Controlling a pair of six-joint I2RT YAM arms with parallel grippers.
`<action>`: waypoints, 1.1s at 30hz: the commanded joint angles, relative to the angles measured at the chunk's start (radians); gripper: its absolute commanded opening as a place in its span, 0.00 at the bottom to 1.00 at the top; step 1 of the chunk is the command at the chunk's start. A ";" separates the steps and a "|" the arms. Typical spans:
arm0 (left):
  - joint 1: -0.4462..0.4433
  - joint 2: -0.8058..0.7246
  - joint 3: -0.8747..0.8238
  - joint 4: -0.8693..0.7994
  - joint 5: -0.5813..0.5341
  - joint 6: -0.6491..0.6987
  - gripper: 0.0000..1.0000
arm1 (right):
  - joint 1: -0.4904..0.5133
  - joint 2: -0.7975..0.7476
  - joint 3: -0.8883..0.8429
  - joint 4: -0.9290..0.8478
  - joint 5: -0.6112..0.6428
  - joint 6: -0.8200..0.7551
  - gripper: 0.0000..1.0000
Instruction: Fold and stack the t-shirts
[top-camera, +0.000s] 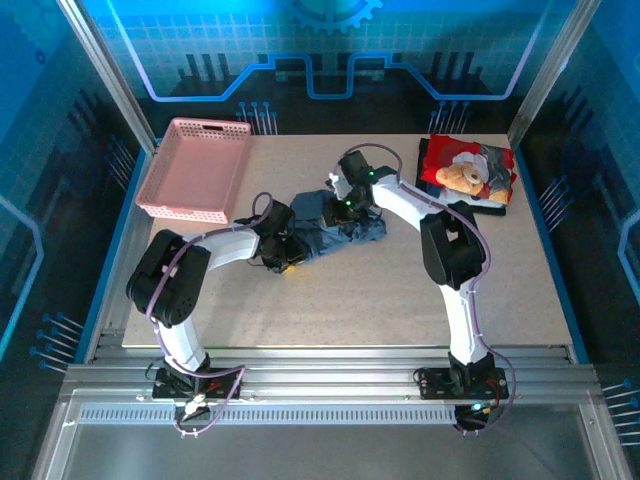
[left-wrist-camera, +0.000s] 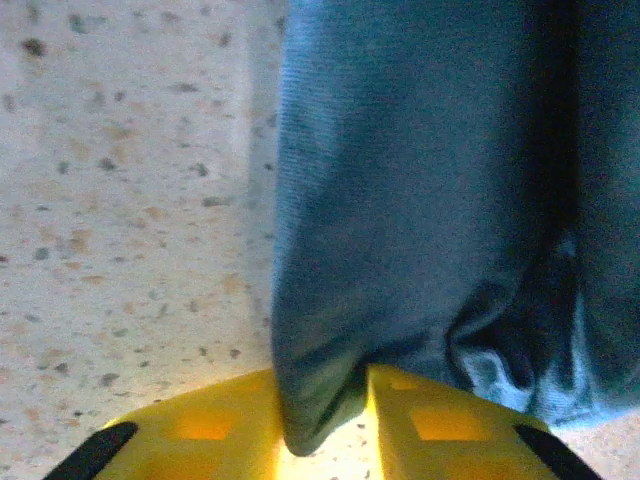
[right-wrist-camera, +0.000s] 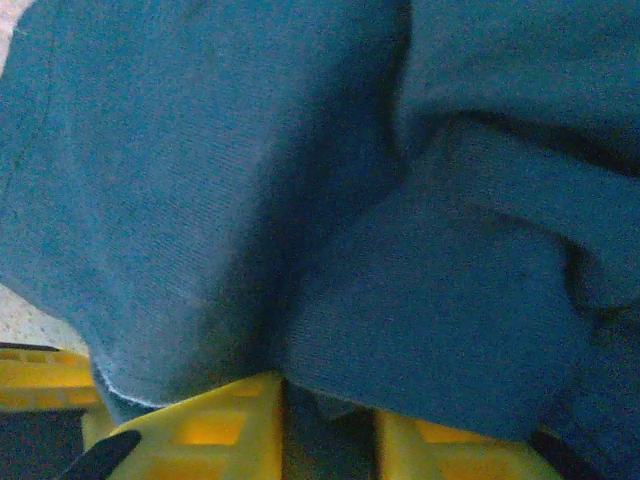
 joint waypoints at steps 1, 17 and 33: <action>-0.006 0.074 0.044 0.091 -0.032 0.018 0.11 | 0.021 0.017 0.042 -0.050 0.024 -0.010 0.11; 0.163 -0.391 0.214 -0.143 -0.179 0.173 0.00 | -0.148 -0.372 0.272 -0.103 -0.032 0.071 0.00; 0.210 -0.640 0.552 -0.357 -0.153 0.354 0.00 | -0.364 -0.714 0.333 -0.099 -0.208 0.131 0.00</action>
